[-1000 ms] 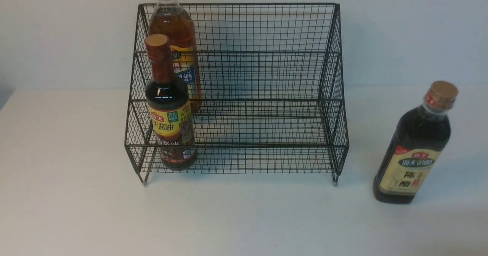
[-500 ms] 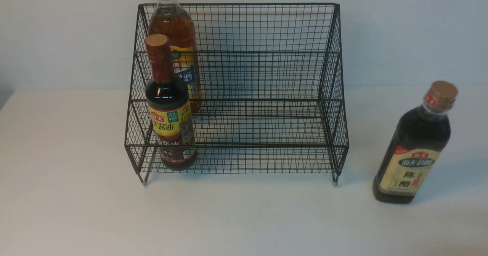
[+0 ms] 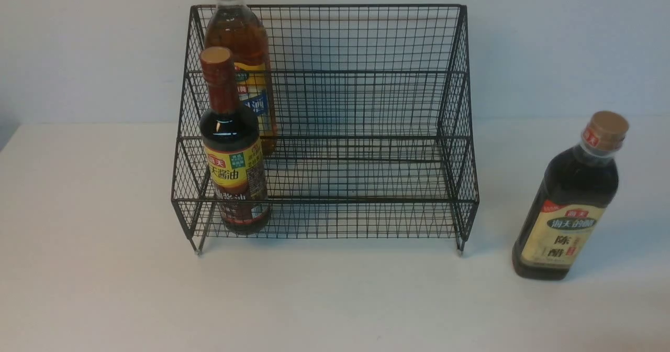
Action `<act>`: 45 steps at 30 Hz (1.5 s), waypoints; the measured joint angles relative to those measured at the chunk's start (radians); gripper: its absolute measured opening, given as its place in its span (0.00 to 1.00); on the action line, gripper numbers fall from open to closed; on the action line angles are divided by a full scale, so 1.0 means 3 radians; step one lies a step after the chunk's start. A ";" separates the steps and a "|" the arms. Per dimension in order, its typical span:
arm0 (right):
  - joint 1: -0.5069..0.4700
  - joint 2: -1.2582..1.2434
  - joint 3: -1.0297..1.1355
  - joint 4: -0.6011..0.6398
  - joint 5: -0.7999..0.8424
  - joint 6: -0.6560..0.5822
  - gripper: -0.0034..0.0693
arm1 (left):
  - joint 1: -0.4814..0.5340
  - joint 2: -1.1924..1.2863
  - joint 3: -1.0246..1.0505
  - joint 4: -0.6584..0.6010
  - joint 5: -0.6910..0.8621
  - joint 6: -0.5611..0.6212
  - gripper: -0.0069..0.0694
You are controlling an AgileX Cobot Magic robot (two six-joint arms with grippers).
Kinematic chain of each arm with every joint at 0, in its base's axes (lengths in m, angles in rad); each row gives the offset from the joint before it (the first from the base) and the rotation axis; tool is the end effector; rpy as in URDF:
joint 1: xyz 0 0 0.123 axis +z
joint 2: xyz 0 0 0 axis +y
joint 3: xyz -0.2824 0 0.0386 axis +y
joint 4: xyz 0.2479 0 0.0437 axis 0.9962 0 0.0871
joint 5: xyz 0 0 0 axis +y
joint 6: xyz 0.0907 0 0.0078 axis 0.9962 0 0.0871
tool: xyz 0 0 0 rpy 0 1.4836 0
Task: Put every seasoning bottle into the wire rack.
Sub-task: Use the right arm to grab the condiment bottle closest to it
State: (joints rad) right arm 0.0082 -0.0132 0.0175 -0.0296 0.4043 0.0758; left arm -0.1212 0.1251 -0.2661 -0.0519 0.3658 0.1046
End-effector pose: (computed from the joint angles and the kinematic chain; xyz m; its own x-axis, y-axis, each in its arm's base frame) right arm 0.0515 -0.0006 0.1716 -0.3152 0.0460 -0.9479 0.0182 0.9989 0.0424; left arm 0.0535 -0.0082 0.2621 -0.1277 0.0721 -0.9892 0.1465 0.9878 0.0530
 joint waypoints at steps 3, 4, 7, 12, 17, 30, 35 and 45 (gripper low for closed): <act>0.0000 0.0000 0.0000 0.0000 0.0000 0.0000 0.03 | 0.0138 -0.0348 0.0461 0.0011 -0.0032 0.0000 0.08; 0.0000 0.0000 0.0000 0.0000 -0.0003 0.0000 0.03 | 0.0187 -0.0408 0.0626 0.0011 -0.0053 0.0000 0.08; 0.0000 0.0000 0.0000 0.0000 -0.0005 0.0000 0.03 | 0.0268 -0.0450 0.0863 0.0019 -0.0100 0.0000 0.08; 0.0000 0.0000 0.0000 0.0000 -0.0005 0.0000 0.03 | 0.0316 -0.0453 0.0983 0.0019 0.0015 0.0001 0.08; 0.0000 0.0000 0.0000 0.0000 -0.0005 0.0000 0.03 | 0.0316 -0.0453 0.0983 0.0016 0.0015 0.0001 0.08; 0.0000 0.0000 0.0000 0.0000 -0.0005 0.0000 0.03 | 0.0316 -0.0453 0.0983 0.0016 0.0015 0.0001 0.08; 0.0000 0.0000 0.0000 0.0000 -0.0005 0.0000 0.03 | 0.0316 -0.0453 0.0983 0.0016 0.0015 0.0001 0.08; 0.0000 0.0000 0.0000 0.0010 -0.0032 0.0003 0.03 | 0.0316 -0.0453 0.0983 0.0016 0.0015 0.0001 0.08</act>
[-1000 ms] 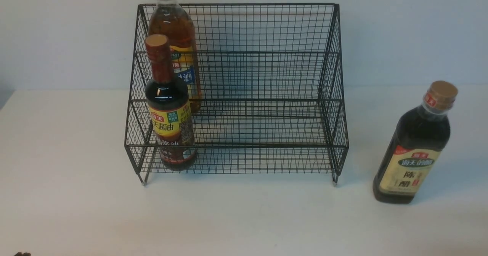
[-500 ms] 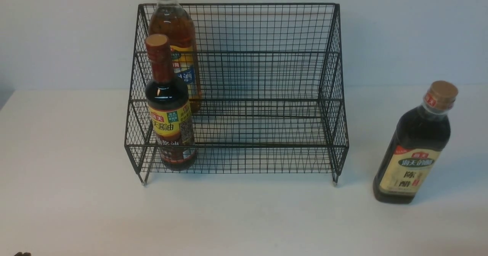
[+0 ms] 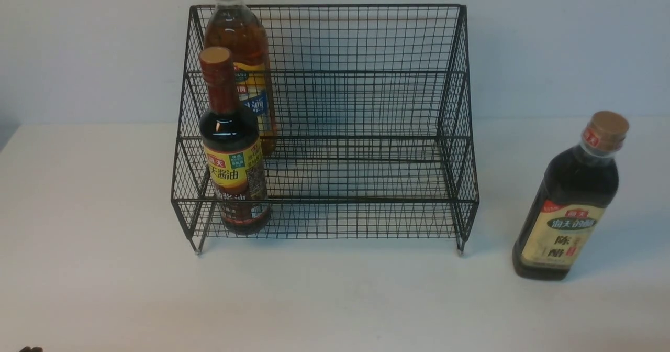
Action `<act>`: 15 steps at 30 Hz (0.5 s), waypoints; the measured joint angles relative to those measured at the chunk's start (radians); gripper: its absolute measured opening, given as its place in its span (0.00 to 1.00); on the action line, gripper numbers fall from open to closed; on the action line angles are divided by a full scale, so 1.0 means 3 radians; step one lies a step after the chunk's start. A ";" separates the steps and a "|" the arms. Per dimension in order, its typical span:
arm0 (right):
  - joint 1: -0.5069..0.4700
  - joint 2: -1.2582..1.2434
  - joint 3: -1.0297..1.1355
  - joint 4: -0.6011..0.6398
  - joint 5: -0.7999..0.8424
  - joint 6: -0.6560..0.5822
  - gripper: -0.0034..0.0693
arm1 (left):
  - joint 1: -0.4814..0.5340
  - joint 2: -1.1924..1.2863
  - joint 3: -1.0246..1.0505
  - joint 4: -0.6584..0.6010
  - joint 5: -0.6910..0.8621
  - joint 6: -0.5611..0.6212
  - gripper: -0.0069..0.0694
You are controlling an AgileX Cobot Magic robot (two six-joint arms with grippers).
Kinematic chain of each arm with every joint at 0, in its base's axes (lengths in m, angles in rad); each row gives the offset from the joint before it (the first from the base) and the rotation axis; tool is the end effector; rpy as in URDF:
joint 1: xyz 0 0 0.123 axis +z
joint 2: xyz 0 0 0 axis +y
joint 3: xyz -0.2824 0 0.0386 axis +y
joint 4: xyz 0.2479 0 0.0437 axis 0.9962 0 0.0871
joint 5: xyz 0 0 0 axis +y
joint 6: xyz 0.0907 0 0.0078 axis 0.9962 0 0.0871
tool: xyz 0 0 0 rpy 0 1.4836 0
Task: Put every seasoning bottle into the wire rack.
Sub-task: Use the right arm to grab the condiment bottle closest to it
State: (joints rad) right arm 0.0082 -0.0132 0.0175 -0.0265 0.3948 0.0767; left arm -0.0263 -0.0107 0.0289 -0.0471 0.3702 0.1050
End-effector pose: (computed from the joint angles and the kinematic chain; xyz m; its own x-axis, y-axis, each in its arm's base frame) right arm 0.0518 -0.0005 0.1725 -0.3062 0.0497 -0.9507 0.0175 0.9988 0.0466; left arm 0.0527 -0.0029 0.1707 -0.2931 0.0688 -0.9536 0.0606 0.9967 0.0533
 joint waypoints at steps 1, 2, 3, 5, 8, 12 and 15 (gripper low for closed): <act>0.0000 0.0000 0.0003 0.0006 -0.0007 0.0000 0.03 | 0.0000 0.0000 0.0000 0.0000 0.0000 0.0000 0.08; 0.0000 0.0000 0.0008 0.0036 -0.0049 0.0011 0.03 | 0.0000 0.0000 0.0000 0.0000 0.0000 0.0000 0.08; 0.0000 0.0000 0.0016 0.0088 -0.0091 0.0022 0.03 | 0.0000 0.0000 0.0000 0.0000 0.0000 0.0000 0.08; 0.0000 0.0000 0.0037 0.0240 -0.0323 0.0081 0.03 | 0.0000 0.0000 0.0000 0.0000 0.0002 0.0000 0.08; 0.0000 0.0000 0.0037 0.0613 -0.0890 0.0173 0.03 | 0.0000 0.0000 0.0000 0.0000 0.0002 0.0000 0.08; 0.0000 0.0000 0.0037 0.0997 -0.1525 0.0272 0.03 | 0.0000 0.0000 0.0000 0.0000 0.0002 0.0000 0.08; 0.0000 0.0000 0.0037 0.1094 -0.1714 0.0255 0.03 | 0.0000 0.0000 0.0000 0.0000 0.0002 0.0000 0.08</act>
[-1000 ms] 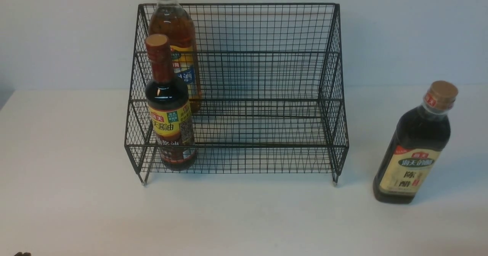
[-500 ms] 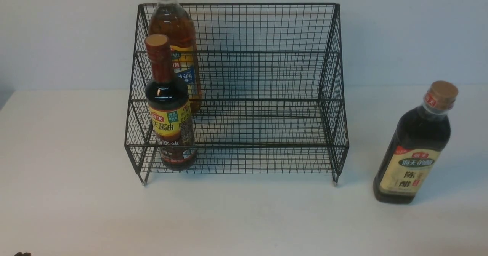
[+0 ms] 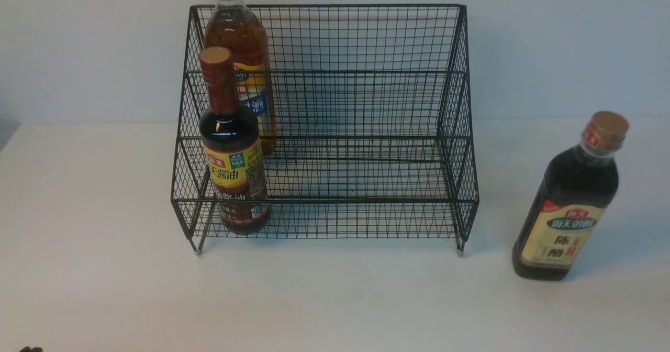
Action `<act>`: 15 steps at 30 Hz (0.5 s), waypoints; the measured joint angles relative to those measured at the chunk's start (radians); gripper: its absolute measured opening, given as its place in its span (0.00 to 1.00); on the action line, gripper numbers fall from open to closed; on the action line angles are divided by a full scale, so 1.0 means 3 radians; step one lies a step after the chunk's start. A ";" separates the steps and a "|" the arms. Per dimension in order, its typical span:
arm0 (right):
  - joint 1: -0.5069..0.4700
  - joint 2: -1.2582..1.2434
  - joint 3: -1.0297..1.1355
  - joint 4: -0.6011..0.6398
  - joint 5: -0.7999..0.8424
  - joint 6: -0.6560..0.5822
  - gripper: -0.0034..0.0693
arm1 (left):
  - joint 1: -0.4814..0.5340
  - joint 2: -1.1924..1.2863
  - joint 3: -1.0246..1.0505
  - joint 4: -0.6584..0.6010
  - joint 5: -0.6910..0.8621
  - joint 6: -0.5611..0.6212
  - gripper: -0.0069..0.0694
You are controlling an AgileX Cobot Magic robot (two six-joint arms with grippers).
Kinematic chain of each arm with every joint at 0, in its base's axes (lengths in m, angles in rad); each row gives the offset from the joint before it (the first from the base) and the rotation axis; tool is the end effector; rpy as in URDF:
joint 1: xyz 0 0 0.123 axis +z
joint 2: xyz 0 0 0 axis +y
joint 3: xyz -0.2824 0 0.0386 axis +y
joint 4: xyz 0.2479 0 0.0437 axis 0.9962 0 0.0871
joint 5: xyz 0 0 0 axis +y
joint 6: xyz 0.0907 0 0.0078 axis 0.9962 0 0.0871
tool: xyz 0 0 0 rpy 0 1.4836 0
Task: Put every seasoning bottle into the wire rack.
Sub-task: Use the right arm to grab the condiment bottle closest to it
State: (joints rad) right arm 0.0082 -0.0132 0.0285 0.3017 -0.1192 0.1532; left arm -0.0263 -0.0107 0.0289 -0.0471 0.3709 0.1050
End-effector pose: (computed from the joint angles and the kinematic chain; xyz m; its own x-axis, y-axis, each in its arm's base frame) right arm 0.0551 -0.0027 0.2145 0.1777 0.4388 -0.8809 -0.0570 0.8982 0.4359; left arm 0.0527 -0.0029 0.1706 -0.2937 0.0688 -0.9534 0.0606 0.9967 0.0532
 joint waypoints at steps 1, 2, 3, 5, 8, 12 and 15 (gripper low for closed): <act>0.0000 0.0000 0.0000 0.0015 -0.0010 -0.0016 0.03 | 0.0000 0.0000 0.0000 0.0000 0.0000 0.0000 0.08; 0.0000 0.0000 0.0000 0.0031 -0.0018 -0.0026 0.03 | 0.0000 0.0000 0.0000 0.0000 0.0000 0.0000 0.08; 0.0000 0.0000 0.0000 0.0049 -0.0027 -0.0026 0.03 | 0.0000 0.0000 0.0000 0.0000 0.0000 0.0000 0.08; 0.0000 0.0000 0.0000 0.0065 -0.0102 0.0039 0.03 | 0.0000 0.0000 0.0000 0.0000 0.0000 0.0000 0.08; 0.0000 0.0000 -0.0031 -0.0010 -0.0222 0.0155 0.03 | 0.0000 0.0000 0.0000 -0.0003 0.0000 0.0000 0.08; 0.0000 0.0173 -0.0520 -0.0435 -0.0076 0.0211 0.03 | 0.0000 0.0000 0.0000 -0.0003 0.0000 0.0000 0.08; 0.0001 0.0601 -0.0903 -0.0737 0.0013 0.0214 0.03 | 0.0000 0.0000 0.0000 -0.0003 0.0000 0.0000 0.08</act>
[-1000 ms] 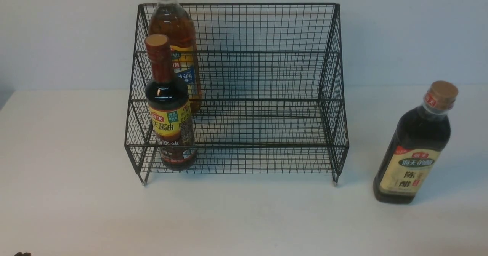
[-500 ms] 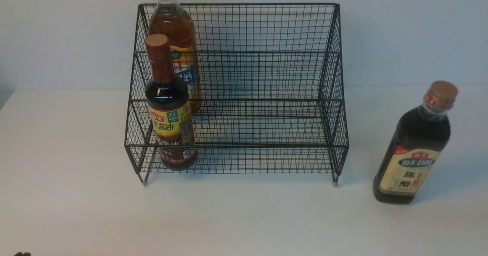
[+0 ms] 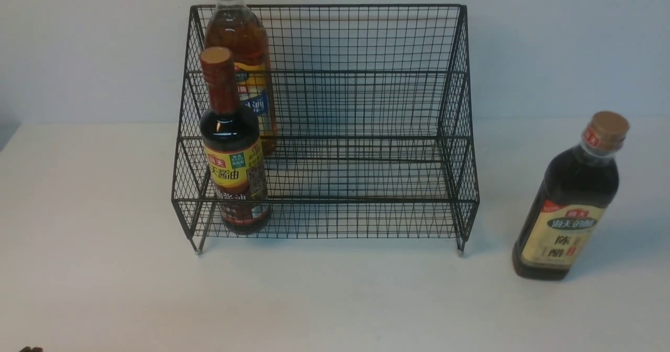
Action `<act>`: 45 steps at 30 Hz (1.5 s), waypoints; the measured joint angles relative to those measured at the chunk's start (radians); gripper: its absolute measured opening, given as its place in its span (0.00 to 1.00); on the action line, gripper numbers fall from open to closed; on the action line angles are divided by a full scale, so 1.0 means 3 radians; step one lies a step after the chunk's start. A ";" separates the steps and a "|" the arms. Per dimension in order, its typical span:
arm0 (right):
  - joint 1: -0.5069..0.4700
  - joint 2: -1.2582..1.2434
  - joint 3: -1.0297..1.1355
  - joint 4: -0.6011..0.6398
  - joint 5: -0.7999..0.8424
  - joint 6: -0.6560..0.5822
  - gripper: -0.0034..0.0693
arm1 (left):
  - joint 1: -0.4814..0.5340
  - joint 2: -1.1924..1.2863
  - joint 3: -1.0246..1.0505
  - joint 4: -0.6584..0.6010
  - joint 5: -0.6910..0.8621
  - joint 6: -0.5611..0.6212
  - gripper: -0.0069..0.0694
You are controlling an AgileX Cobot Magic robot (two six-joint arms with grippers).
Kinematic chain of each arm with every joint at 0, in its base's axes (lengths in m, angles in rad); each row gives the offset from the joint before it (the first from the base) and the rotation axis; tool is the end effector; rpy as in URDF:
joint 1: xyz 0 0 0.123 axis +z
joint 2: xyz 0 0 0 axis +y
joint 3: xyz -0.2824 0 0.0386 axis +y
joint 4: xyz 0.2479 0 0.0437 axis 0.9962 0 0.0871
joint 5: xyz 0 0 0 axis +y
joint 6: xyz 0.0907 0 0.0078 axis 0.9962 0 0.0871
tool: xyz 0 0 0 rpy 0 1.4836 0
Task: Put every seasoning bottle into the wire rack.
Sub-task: Use the right arm to grab the condiment bottle closest to it
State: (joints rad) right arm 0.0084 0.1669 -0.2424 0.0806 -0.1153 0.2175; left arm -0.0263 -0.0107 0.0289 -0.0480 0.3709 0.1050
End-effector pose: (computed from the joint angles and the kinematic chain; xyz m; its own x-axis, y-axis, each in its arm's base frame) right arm 0.0594 -0.0003 0.2951 0.2622 0.2954 -0.9187 -0.0799 0.9554 0.2844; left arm 0.0527 -0.0030 0.1706 -0.2937 0.0680 -0.9535 0.0607 0.9968 0.0524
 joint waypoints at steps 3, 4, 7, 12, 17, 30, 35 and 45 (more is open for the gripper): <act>0.0004 0.0627 -0.0242 -0.0174 0.0014 0.0013 0.03 | 0.0000 0.0000 0.0000 0.0000 0.0000 0.0000 0.08; 0.0004 0.0667 -0.0251 -0.0180 0.0014 0.0018 0.03 | 0.0000 0.0000 0.0000 0.0000 0.0000 0.0000 0.08; 0.0004 0.1357 -0.0298 -0.0297 -0.0167 0.0065 0.03 | 0.0000 0.0000 0.0000 0.0000 0.0000 0.0000 0.08; 0.0010 0.2020 -0.0298 -0.0458 -0.0705 0.0148 0.10 | 0.0000 0.0000 0.0000 0.0000 0.0000 0.0000 0.08; 0.0012 0.2433 -0.0311 -0.0676 -0.1115 0.0463 0.31 | 0.0000 0.0000 0.0000 0.0000 0.0000 0.0000 0.08; 0.0210 0.3296 -0.0727 -0.1203 -0.1496 0.0740 0.81 | 0.0000 0.0000 0.0000 0.0000 0.0000 0.0000 0.08; 0.0338 0.3593 -0.0803 -0.1160 -0.1503 0.0402 0.82 | 0.0000 0.0000 0.0000 0.0000 0.0000 0.0000 0.08; 0.0337 0.3932 -0.0803 -0.0969 -0.1497 0.0168 0.71 | 0.0000 0.0000 0.0000 0.0000 0.0000 0.0000 0.08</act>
State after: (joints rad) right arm 0.1096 1.3467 -0.4832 -0.2101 -0.5642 0.2680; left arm -0.0263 -0.0107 0.0289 -0.0480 0.3709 0.1050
